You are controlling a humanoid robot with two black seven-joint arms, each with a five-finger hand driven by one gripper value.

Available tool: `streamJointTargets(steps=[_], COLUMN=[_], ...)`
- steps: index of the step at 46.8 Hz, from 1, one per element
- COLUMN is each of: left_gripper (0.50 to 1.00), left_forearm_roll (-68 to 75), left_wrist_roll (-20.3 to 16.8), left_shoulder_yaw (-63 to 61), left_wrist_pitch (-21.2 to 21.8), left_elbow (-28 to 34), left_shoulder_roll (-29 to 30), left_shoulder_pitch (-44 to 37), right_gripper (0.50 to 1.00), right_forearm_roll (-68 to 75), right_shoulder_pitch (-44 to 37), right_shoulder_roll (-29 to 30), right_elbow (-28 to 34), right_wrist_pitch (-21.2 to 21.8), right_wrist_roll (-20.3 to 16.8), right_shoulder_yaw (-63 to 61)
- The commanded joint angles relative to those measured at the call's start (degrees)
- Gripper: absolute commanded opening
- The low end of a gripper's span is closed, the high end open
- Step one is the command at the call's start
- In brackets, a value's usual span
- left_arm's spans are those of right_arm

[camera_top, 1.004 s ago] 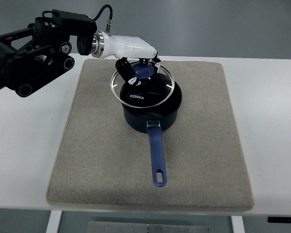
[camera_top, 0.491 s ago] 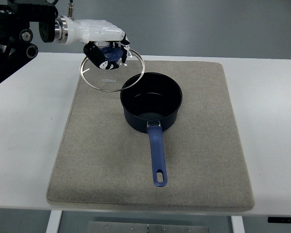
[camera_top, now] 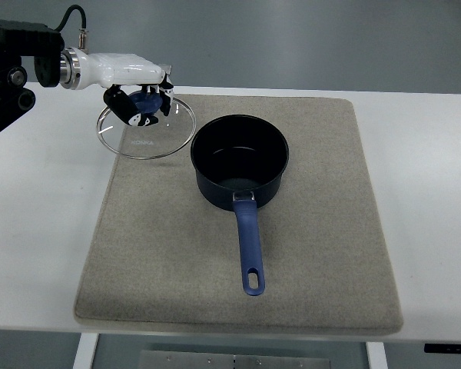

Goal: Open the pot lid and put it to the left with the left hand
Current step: 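Lower the lid onto the mat beside the saucepan, nearer the left hand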

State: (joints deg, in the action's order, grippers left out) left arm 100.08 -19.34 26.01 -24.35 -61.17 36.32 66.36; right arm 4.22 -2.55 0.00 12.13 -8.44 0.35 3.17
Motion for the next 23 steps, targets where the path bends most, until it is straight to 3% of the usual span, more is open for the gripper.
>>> streamJointTargets(steps=[1,23], left_gripper=[0.500,0.500], left_forearm_roll=[0.03,0.90], left_wrist_roll=[0.01,0.01], left_shoulder_yaw=[-0.08,0.71], left_wrist_pitch=[0.01,0.71], left_elbow=[0.00,2.54], left_shoulder_roll=[0.50,-0.46], left_shoulder_pitch=[-0.09,-7.04], right_gripper=[0.915,0.915], right_forearm_roll=[0.00,0.00], right_shoulder_pitch=[0.00,0.00], right_shoulder_roll=[0.00,0.00], right_elbow=[0.00,0.00], right_wrist_pitch=[0.01,0.01], right_wrist_roll=[0.00,0.00], right_shoulder_yaw=[0.00,0.00])
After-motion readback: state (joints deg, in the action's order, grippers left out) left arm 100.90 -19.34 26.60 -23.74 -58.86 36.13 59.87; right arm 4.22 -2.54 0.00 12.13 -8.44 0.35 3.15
